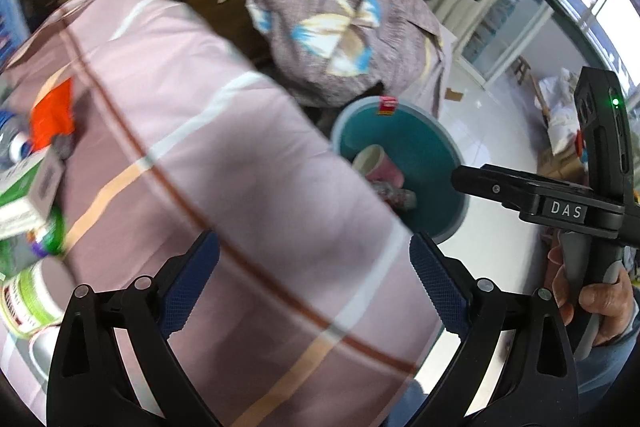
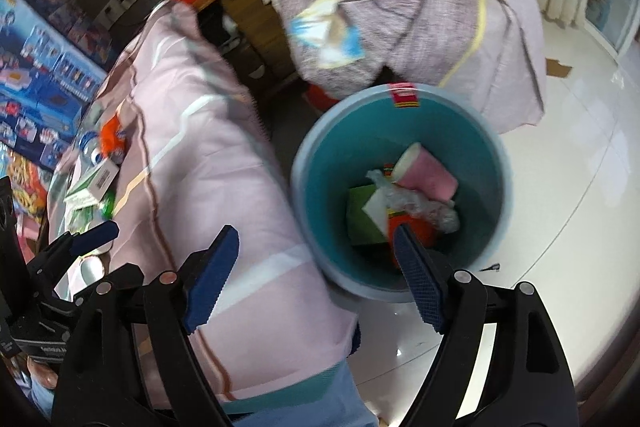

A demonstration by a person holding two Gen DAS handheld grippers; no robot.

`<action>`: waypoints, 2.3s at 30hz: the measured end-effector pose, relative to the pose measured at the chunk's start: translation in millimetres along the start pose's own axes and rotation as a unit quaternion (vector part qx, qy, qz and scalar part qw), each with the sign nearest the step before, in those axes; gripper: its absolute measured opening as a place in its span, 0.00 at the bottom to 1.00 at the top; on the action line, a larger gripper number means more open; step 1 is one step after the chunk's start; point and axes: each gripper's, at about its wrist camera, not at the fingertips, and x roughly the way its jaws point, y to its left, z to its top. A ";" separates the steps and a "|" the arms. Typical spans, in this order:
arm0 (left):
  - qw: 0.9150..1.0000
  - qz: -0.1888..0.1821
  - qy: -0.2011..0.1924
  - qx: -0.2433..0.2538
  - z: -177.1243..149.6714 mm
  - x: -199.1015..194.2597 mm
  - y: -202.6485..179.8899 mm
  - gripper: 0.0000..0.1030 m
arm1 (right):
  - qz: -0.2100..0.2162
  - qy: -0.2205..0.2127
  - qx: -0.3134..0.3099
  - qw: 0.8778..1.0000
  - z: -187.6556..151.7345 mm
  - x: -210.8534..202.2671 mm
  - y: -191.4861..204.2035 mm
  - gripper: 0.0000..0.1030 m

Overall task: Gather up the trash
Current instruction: 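Move both tools back over the bed toward the remaining trash, then grasp the green snack bag with the left tool while the right tool grasps the medicine box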

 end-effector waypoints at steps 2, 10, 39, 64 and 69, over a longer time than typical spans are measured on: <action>1.000 0.006 -0.008 -0.017 -7.6 -10.9 18.8 0.93 | 0.001 0.005 -0.015 1.000 0.0 3.5 16.7 0.74; 0.995 0.027 -0.037 -0.088 -38.7 -55.7 94.8 0.94 | 0.009 0.026 -0.090 0.996 -2.7 21.8 99.1 0.74; 0.975 0.082 -0.057 -0.199 -140.9 -116.0 255.3 0.95 | -0.009 0.078 -0.281 0.957 -25.7 63.7 303.6 0.74; 0.962 0.084 -0.076 -0.247 -132.3 -119.8 344.0 0.95 | -0.069 0.101 -0.475 0.872 -0.8 172.4 432.8 0.74; 0.965 0.075 -0.075 -0.241 -125.2 -115.3 341.4 0.95 | -0.076 0.073 -0.491 0.865 -2.4 177.9 439.7 0.68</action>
